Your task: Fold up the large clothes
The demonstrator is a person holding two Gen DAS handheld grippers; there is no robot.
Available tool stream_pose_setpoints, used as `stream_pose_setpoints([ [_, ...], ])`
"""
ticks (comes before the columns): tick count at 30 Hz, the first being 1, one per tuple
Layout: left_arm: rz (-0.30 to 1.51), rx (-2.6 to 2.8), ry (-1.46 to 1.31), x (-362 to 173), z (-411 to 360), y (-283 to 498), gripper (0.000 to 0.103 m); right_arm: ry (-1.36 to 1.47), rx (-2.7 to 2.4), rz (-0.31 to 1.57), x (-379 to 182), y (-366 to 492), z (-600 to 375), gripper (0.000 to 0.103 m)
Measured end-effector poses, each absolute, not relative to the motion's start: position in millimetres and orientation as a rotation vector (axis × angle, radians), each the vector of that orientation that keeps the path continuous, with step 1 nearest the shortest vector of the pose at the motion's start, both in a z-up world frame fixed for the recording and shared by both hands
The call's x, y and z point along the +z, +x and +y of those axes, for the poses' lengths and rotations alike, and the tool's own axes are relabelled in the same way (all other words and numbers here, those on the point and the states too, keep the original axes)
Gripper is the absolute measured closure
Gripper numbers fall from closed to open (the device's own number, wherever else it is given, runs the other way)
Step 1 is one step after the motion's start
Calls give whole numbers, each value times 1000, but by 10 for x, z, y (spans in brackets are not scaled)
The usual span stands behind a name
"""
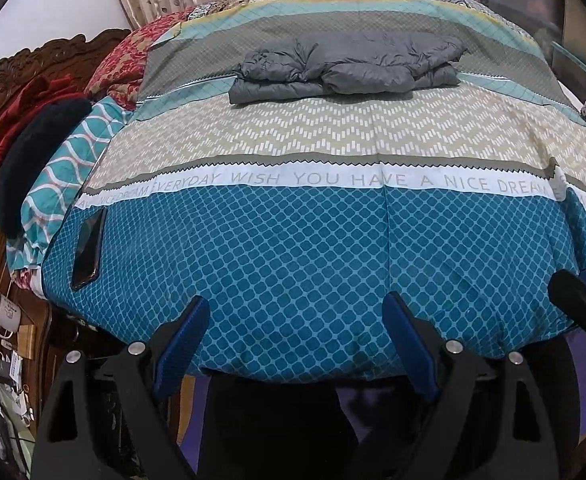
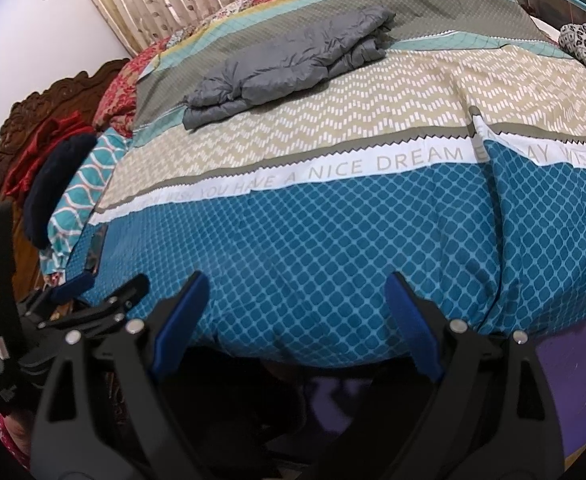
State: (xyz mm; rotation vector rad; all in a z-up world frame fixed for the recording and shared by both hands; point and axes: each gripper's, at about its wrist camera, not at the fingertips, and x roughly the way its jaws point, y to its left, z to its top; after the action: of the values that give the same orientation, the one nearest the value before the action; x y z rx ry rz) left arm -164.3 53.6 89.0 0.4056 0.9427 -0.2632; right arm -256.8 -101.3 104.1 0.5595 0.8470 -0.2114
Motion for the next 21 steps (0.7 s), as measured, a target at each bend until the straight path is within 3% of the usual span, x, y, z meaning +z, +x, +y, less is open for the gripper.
stream_pose_setpoints([
  [21, 946, -272, 422, 868, 525, -1659, 49, 567, -207, 854, 1025, -2568, -1027, 17],
])
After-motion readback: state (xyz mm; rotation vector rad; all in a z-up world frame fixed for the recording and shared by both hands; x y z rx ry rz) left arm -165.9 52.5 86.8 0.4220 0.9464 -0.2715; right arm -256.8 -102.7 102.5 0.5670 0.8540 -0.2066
